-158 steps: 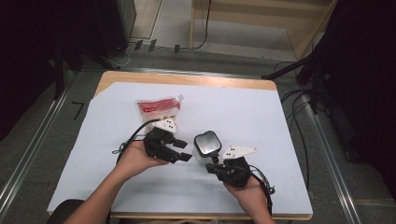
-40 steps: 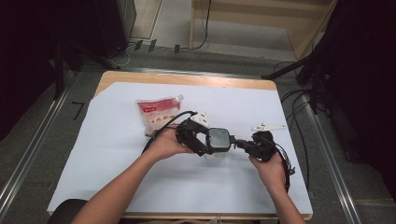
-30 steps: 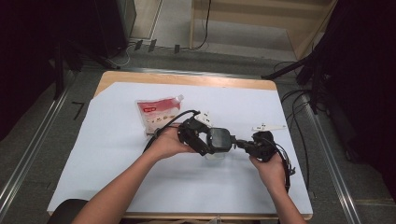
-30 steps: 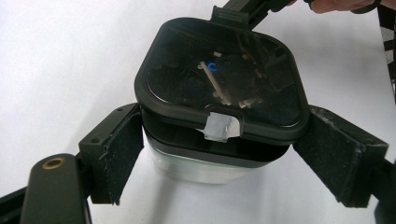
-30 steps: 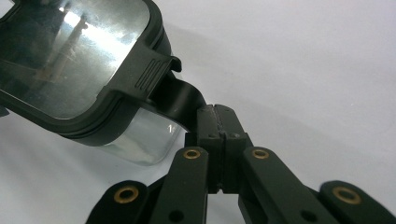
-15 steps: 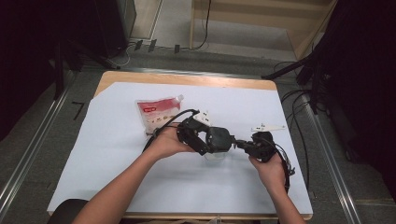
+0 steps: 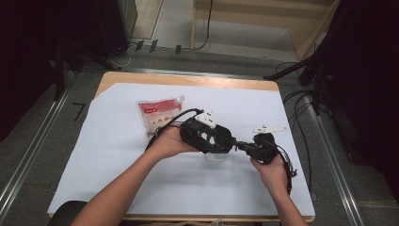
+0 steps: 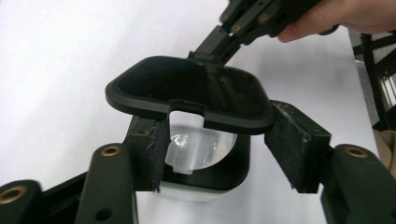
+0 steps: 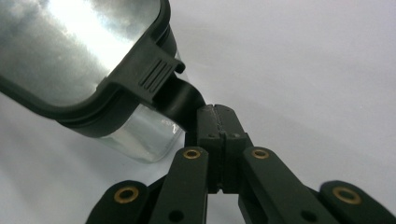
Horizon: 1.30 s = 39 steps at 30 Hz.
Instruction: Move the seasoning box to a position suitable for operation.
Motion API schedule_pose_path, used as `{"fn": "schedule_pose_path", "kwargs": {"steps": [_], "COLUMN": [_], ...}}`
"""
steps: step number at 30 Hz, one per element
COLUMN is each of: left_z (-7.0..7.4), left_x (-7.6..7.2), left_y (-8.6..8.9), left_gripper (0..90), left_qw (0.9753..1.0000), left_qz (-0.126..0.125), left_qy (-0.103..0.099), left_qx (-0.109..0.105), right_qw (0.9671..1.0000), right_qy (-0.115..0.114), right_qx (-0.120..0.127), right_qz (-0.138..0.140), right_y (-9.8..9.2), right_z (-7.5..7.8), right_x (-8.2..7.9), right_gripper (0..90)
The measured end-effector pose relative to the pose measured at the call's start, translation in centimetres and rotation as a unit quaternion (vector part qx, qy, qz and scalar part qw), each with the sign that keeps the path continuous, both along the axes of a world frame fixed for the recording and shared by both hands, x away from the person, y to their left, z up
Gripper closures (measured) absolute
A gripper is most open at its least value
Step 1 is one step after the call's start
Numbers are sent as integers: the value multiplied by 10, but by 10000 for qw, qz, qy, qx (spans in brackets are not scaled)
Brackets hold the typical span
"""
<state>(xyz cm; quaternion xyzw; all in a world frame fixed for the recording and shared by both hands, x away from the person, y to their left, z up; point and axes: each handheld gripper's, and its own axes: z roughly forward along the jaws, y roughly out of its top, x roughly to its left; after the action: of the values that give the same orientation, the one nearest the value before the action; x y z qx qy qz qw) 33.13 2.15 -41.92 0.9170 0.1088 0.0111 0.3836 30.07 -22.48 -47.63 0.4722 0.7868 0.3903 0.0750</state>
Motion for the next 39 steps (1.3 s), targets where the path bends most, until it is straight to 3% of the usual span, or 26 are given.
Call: {"fn": "schedule_pose_path", "kwargs": {"steps": [11, 16, 25, 32, 39], "left_z": [16, 21, 31, 30, 30], "left_x": [1, 0, -1, 2, 2], "left_y": [-7, -16, -32, -40, -48], "left_gripper": [500, 502, 616, 720, 782], "left_qw": [9999, 9999, 9989, 9983, 9977], "left_qz": [-70, -47, -331, -493, -555], "left_qy": [83, 12, -68, 191, 245], "left_qx": [107, 141, 338, 260, 302], "right_qw": [10000, 10000, 9999, 9998, 9997], "right_qy": [-19, -9, -3, 46, 44], "right_qx": [62, 79, 136, 205, 230], "right_qz": [51, 39, 22, 12, 28], "right_y": [-2, -2, -3, -4, -5], "right_z": [0, -1, -2, -3, -3], "right_x": [0, 0, 0, -1, -2], "right_gripper": [900, 900, 900, 900, 900]}}
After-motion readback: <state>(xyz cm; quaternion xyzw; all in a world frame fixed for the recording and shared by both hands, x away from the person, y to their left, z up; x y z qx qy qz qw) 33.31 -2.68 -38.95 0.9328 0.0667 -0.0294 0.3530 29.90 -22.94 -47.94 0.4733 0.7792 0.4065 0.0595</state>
